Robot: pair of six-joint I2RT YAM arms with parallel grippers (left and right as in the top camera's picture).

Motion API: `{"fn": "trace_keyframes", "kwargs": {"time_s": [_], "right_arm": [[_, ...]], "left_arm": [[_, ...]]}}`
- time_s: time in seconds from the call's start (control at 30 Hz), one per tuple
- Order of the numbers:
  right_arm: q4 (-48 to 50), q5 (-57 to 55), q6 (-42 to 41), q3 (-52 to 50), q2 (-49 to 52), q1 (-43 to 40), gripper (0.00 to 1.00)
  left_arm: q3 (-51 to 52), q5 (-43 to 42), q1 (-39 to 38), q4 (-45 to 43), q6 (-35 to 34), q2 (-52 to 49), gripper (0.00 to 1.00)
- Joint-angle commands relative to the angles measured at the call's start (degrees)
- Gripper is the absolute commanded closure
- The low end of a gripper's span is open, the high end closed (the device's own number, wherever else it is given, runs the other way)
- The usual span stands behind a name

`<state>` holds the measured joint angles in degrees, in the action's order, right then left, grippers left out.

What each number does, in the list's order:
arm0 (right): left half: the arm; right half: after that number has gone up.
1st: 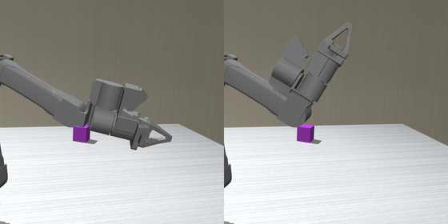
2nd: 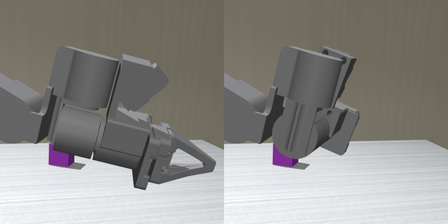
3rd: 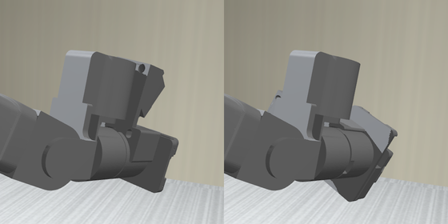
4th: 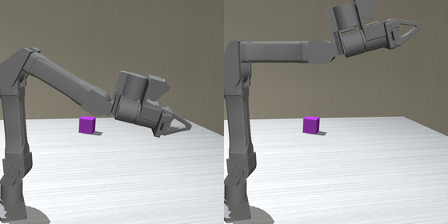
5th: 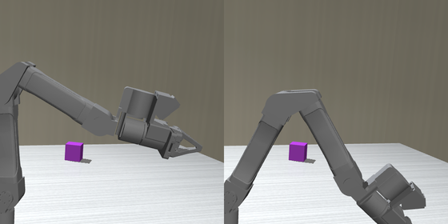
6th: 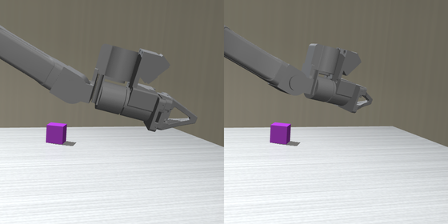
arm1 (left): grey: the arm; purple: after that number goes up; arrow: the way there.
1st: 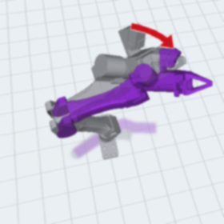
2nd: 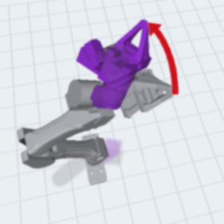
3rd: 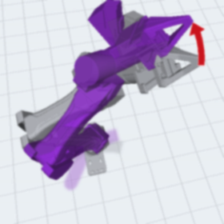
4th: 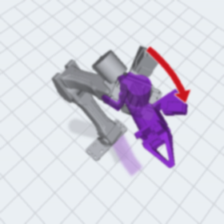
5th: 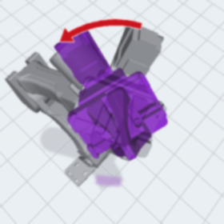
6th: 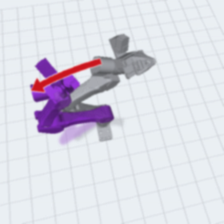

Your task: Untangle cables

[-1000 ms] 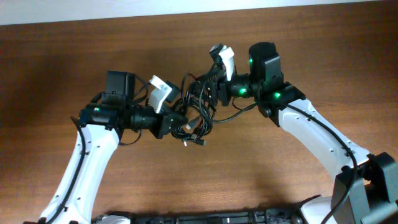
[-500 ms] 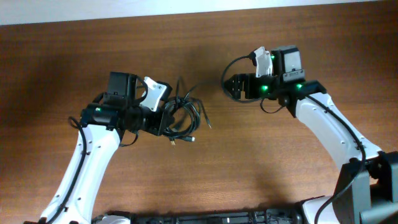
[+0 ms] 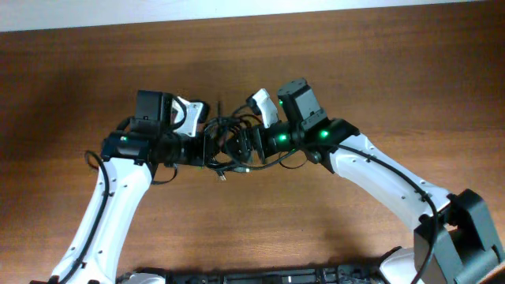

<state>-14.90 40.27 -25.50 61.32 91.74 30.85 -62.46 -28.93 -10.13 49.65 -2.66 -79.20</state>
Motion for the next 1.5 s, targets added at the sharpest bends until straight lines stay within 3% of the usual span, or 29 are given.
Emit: {"fn": "trace_keyframes", "kwargs": {"time_s": [0.0,0.23,0.27,0.3,0.4,0.43,0.47,0.5,0.53,0.57,0.6,0.63,0.67,0.7,0.77,0.83,0.93,1.0,1.07,1.2,1.4,1.47], "right_arm": [[0.7,-0.1,0.3,0.3,0.9,0.3,0.04],[17.4,6.4,-4.0,0.3,0.9,-1.4,0.04],[17.6,7.6,-3.9,0.3,0.9,-2.8,0.14],[15.1,7.6,-0.2,0.3,0.9,-3.0,0.18],[-1.0,7.6,24.2,0.3,0.9,-2.8,0.29],[-2.7,7.6,26.0,0.3,0.9,-2.8,0.41],[-2.9,7.6,26.2,0.3,0.9,-2.8,0.61],[-2.0,7.5,26.1,0.3,0.9,-2.9,0.94],[-0.7,7.5,25.2,0.3,0.9,-3.1,0.96],[0.9,7.5,21.2,0.3,0.9,-3.6,0.96],[3.1,6.1,15.8,0.3,0.9,-4.3,0.96],[4.7,-0.9,5.0,0.3,0.9,-4.7,0.96],[5.4,-8.1,-5.9,0.3,0.9,-4.7,0.96],[6.0,-12.4,-12.0,0.3,0.9,-4.7,0.96],[6.0,-23.2,-34.2,0.3,0.9,-4.7,0.96],[5.9,-25.1,-48.4,0.3,0.9,-4.6,0.96],[5.9,-25.1,-48.5,0.3,0.9,-4.6,0.96],[5.6,-25.1,-48.5,0.3,0.9,-4.6,0.96],[5.4,-25.1,-48.5,0.3,0.9,-4.5,0.96],[5.3,-24.5,-48.5,0.3,0.9,-2.7,0.96],[5.3,-17.7,-48.5,0.3,0.9,-2.7,0.96],[5.3,-15.4,-48.5,0.3,0.9,-2.6,0.96]], "left_arm": [[-0.3,-6.3,0.2,-0.3,8.2,0.4,1.0],[-0.3,-6.3,0.1,2.9,12.2,0.4,1.0],[-0.3,-6.3,0.1,3.3,12.8,0.4,1.0],[-0.3,-6.3,0.1,3.2,13.0,0.4,1.0],[-0.3,-6.3,0.1,3.5,19.5,0.4,1.0],[-0.3,-6.3,0.1,3.7,21.2,0.4,1.0],[-0.3,-6.2,0.1,3.7,23.1,0.4,1.0],[-0.3,-5.2,0.1,3.6,24.0,0.4,1.0],[-0.3,-3.9,0.1,3.7,24.0,0.4,0.94],[-0.3,-3.8,0.1,3.6,24.0,0.4,0.8],[-0.3,-3.9,0.1,3.6,24.0,0.4,0.43],[-0.3,-3.9,0.1,3.5,22.9,0.4,0.1],[-0.3,-3.9,0.1,1.9,16.6,0.4,0.01],[-0.3,-3.8,0.1,-0.7,8.9,0.4,0.01],[-0.3,-3.2,0.1,-7.6,-13.8,0.4,0.01],[-0.3,-1.1,0.1,-10.4,-33.9,0.4,0.01],[-0.3,-1.0,0.0,-11.3,-45.5,0.4,0.01],[-0.3,1.6,-0.9,-11.5,-62.3,0.4,0.01],[-0.3,6.4,-5.1,-13.1,-74.0,0.3,0.01],[-0.3,21.9,-15.8,-18.3,-83.2,0.3,0.01],[-0.3,26.4,-17.4,-18.4,-92.2,-1.8,0.15],[-0.3,24.7,-17.4,-20.0,-92.9,-5.4,0.31]]}}
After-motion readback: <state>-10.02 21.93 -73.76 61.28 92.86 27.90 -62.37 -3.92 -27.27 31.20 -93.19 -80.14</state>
